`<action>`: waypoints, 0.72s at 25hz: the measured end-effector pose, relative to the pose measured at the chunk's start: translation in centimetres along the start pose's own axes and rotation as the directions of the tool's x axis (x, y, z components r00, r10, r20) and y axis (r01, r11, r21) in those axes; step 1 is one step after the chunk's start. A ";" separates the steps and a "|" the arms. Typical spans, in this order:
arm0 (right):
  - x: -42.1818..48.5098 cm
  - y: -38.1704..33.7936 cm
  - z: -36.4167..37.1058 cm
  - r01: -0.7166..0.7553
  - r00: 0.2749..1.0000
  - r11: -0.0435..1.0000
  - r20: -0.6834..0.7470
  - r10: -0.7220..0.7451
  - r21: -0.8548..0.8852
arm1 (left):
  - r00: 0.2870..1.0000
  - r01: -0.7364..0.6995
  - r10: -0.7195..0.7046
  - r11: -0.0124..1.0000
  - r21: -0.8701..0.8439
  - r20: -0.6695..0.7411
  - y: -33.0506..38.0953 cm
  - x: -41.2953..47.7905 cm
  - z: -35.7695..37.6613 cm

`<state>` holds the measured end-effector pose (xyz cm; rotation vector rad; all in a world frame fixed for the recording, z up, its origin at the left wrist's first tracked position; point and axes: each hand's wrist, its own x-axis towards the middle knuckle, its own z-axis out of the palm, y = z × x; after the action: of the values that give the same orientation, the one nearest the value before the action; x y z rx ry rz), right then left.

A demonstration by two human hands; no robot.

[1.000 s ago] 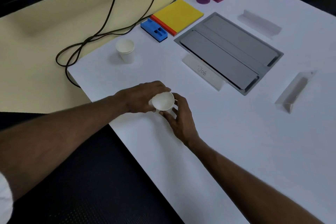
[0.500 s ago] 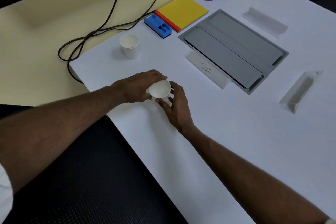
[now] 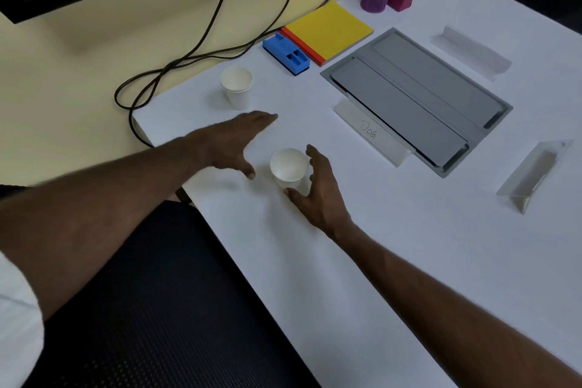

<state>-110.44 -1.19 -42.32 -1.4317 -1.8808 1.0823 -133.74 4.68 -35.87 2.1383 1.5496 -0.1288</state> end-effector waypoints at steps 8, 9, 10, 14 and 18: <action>3.7 -3.5 -1.8 0.053 0.998 0.996 0.033 -0.051 -0.071 | 0.934 0.119 -0.130 0.992 -0.053 -0.334 -6.7 1.0 -3.5; 4.6 -4.1 -1.7 0.076 0.996 0.993 0.047 -0.072 -0.091 | 0.933 0.119 -0.132 0.991 -0.057 -0.336 -7.1 1.3 -3.5; 5.6 -4.7 -1.6 0.094 0.994 0.990 0.063 -0.087 -0.105 | 0.934 0.119 -0.131 0.991 -0.054 -0.333 -7.4 1.6 -3.4; 9.7 -6.9 -0.9 0.156 0.983 0.974 0.119 -0.138 -0.164 | 0.927 0.116 -0.134 0.991 -0.073 -0.349 -8.6 2.9 -3.4; 13.5 -8.3 0.3 0.194 0.975 0.958 0.153 -0.164 -0.209 | 0.890 0.084 -0.075 0.996 0.000 -0.449 -9.4 4.0 -3.7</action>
<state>-118.99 10.72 -36.14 -1.3003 -2.2411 0.9238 -141.68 11.94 -37.14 2.2253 1.8947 0.3530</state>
